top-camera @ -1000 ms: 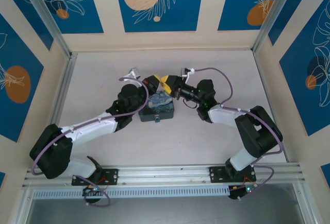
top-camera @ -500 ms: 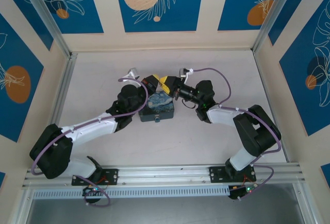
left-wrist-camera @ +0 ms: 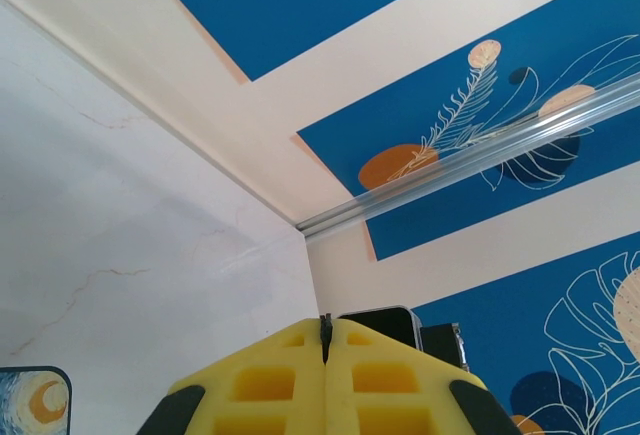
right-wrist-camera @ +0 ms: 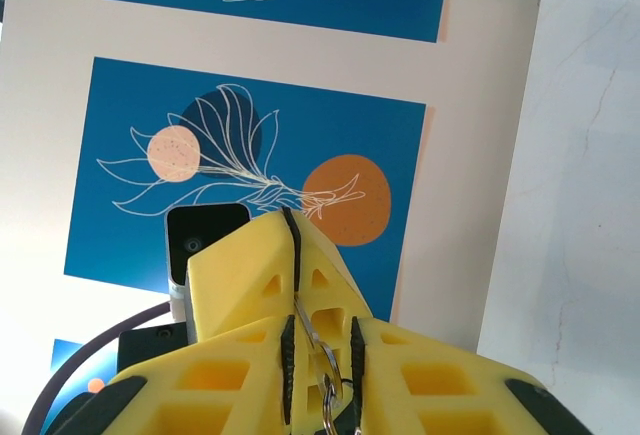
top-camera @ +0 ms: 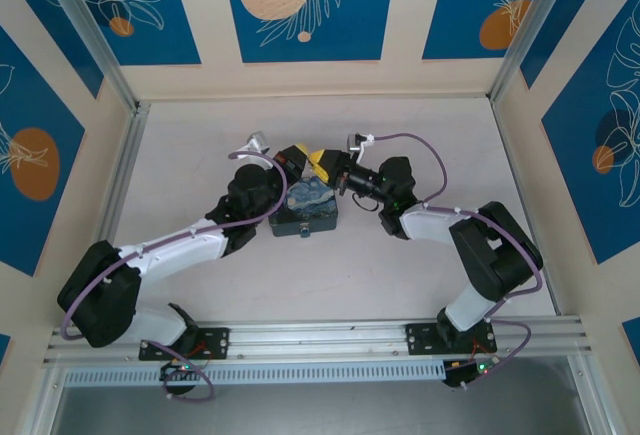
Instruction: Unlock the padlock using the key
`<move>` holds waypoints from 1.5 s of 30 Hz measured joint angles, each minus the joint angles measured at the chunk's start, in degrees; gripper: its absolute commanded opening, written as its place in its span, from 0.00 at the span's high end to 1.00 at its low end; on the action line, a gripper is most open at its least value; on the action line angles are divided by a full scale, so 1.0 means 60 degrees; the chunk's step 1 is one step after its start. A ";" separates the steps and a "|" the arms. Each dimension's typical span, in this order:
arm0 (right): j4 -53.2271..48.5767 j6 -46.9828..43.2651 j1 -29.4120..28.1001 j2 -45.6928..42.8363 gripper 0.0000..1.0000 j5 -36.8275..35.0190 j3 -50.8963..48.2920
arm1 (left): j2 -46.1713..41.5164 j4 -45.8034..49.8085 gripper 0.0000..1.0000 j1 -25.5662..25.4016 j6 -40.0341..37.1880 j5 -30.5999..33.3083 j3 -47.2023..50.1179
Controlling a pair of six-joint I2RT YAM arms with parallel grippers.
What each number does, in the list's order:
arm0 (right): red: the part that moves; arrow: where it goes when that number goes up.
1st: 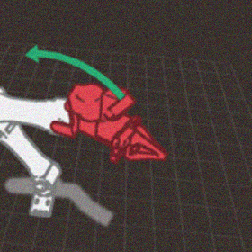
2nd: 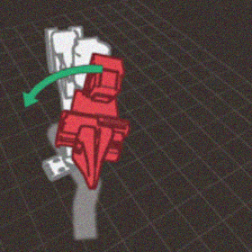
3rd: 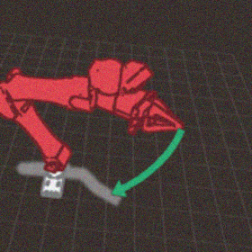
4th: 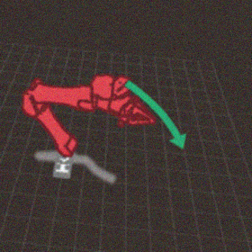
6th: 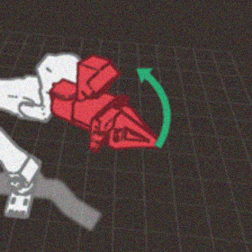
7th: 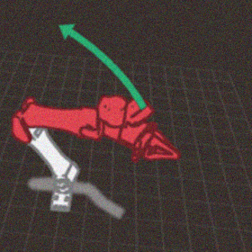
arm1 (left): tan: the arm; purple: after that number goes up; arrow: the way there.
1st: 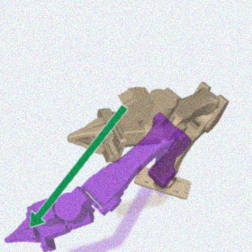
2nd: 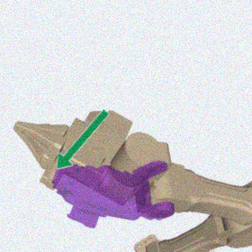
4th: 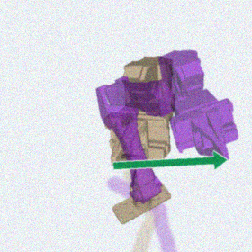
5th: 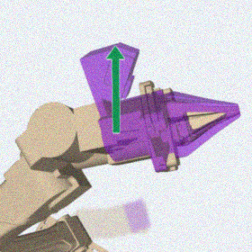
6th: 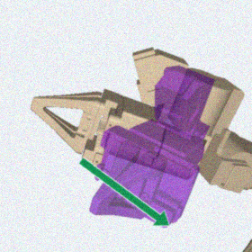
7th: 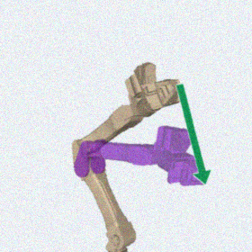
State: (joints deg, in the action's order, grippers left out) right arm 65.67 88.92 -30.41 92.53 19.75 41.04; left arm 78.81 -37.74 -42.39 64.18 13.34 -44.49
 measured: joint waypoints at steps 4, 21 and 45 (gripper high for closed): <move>0.0073 0.0015 0.0000 0.0000 0.76 0.0000 -0.0080 | 0.0000 0.0000 1.00 0.0000 0.0000 0.0047 0.0000; 0.0237 0.0120 -0.0142 0.0138 0.73 0.0018 -0.0106 | 0.0000 0.0000 1.00 0.0000 0.0073 0.0149 0.0062; 0.0517 0.0353 -0.0178 0.0368 0.95 0.0073 -0.0106 | -0.0124 -0.0117 1.00 0.0004 0.0255 0.0382 0.0372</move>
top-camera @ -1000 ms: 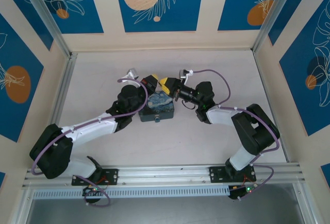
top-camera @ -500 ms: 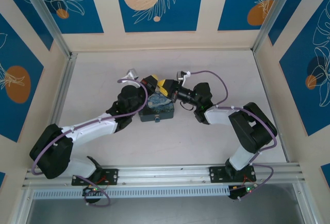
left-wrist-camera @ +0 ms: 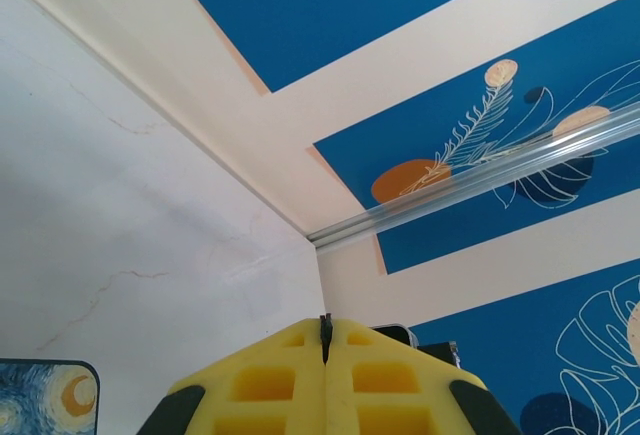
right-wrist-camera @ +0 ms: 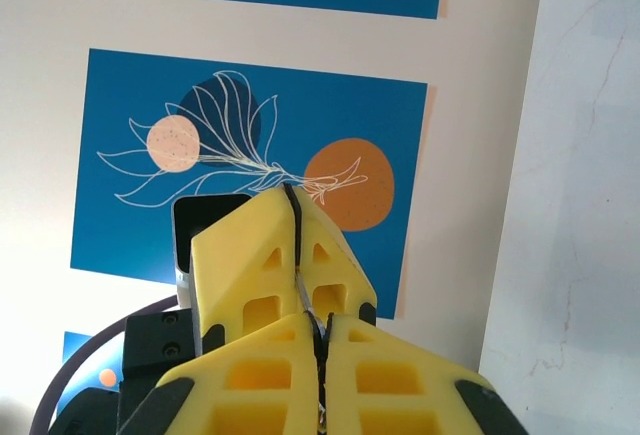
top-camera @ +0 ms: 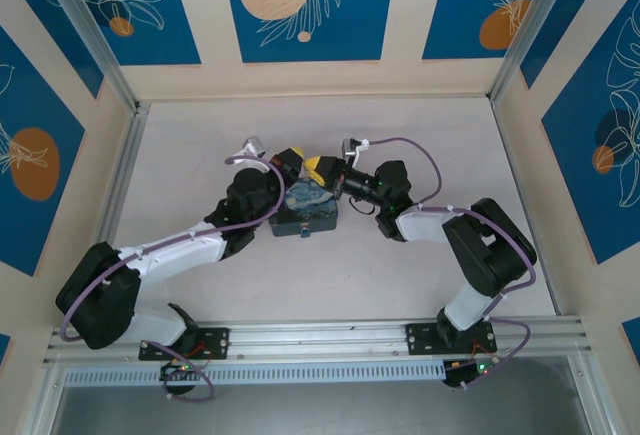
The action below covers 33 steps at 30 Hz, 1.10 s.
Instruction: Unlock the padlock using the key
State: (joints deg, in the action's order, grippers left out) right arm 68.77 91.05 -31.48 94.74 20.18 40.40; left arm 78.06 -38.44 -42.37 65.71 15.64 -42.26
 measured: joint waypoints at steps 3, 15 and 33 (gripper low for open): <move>0.0000 0.0004 0.0000 0.0000 0.99 0.0007 0.0000 | -0.0007 -0.0025 1.00 0.0000 0.0036 0.0015 0.0022; -0.0146 -0.0124 0.0182 -0.0004 1.00 0.0142 -0.0022 | -0.0364 0.0605 0.15 0.0004 0.0291 0.0036 0.0109; -0.4943 -0.2918 0.1359 -0.1351 1.00 0.1246 -0.0328 | -0.2907 0.9741 0.04 0.0015 -0.1147 -0.0335 -0.1377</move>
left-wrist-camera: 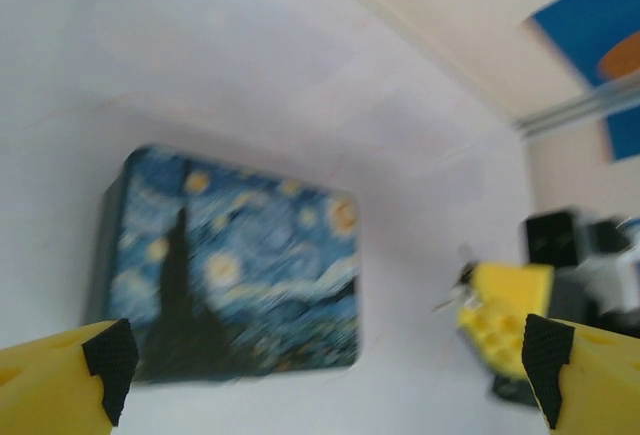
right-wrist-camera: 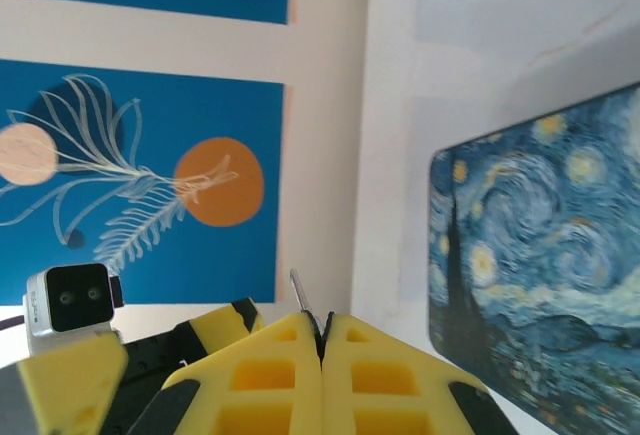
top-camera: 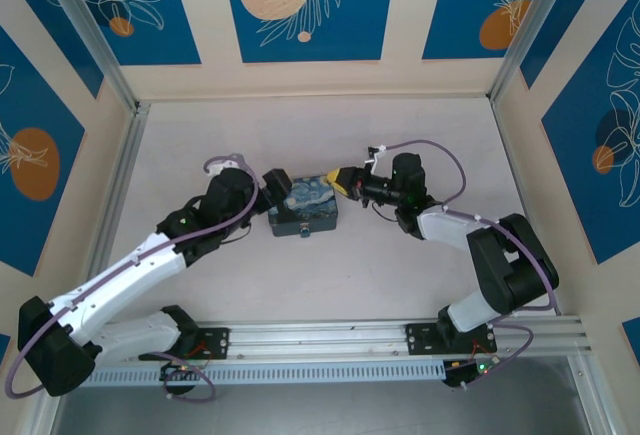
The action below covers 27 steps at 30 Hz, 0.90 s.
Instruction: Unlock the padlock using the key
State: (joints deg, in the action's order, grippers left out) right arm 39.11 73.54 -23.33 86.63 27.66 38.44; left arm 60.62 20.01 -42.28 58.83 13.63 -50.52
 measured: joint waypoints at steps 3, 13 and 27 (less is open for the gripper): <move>-0.0856 -0.0539 0.0000 0.0007 1.00 0.0222 0.0160 | 0.0018 0.0364 0.00 0.0000 -0.0430 -0.0688 0.0645; -0.1756 -0.1282 -0.0055 0.0637 1.00 0.0703 0.0590 | 0.0157 -0.0576 0.04 -0.0127 -0.2233 -0.2135 0.2725; -0.1956 -0.1297 -0.0350 0.1479 1.00 0.0729 0.0827 | 0.2022 -0.4273 0.31 -0.0310 -0.3559 -0.2663 0.3581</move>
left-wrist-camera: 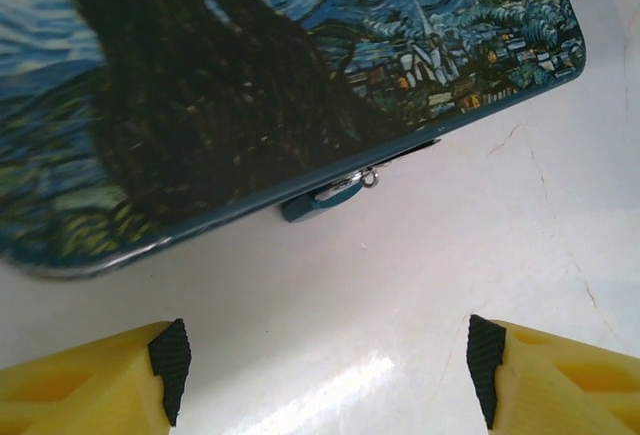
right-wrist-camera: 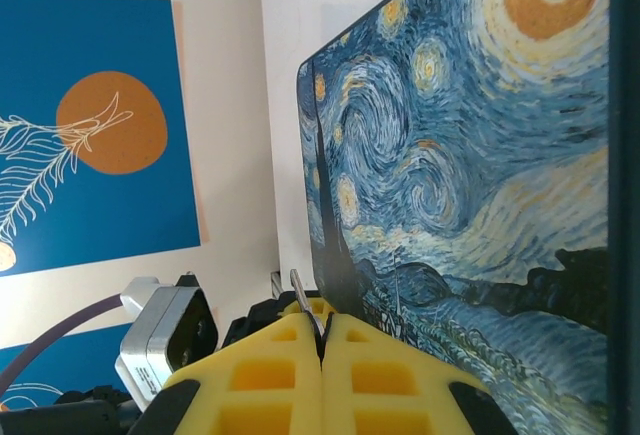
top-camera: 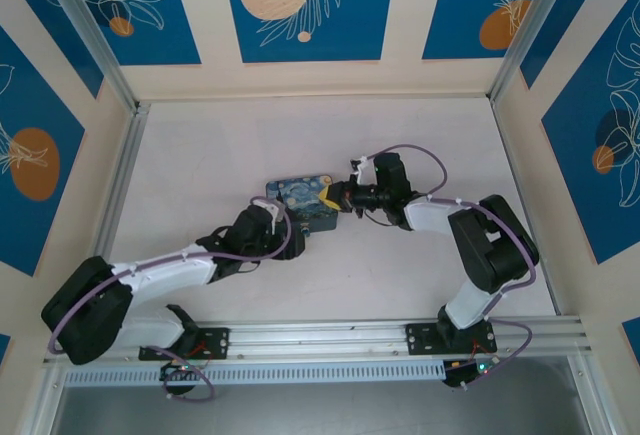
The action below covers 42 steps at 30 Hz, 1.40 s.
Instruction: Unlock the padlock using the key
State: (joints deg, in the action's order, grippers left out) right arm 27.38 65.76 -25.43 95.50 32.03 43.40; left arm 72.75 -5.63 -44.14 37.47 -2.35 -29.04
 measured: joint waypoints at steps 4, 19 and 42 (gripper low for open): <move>-0.0004 0.0029 -0.0036 0.0178 1.00 -0.0062 0.0047 | 0.0594 -0.0812 0.33 -0.0033 -0.0237 -0.0004 0.0011; -0.0219 0.0066 0.0004 0.0572 1.00 -0.0306 0.0572 | 0.2980 -0.3330 0.41 -0.0069 -0.0597 0.0189 -0.0062; -0.0295 0.0062 0.0178 0.0874 1.00 -0.0302 0.0634 | 0.4462 -0.5337 0.43 -0.0069 -0.0404 -0.0262 -0.0769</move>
State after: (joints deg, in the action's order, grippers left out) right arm 25.61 66.13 -24.36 100.75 30.22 47.20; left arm 99.53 -37.65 -44.56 35.05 -3.92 -33.65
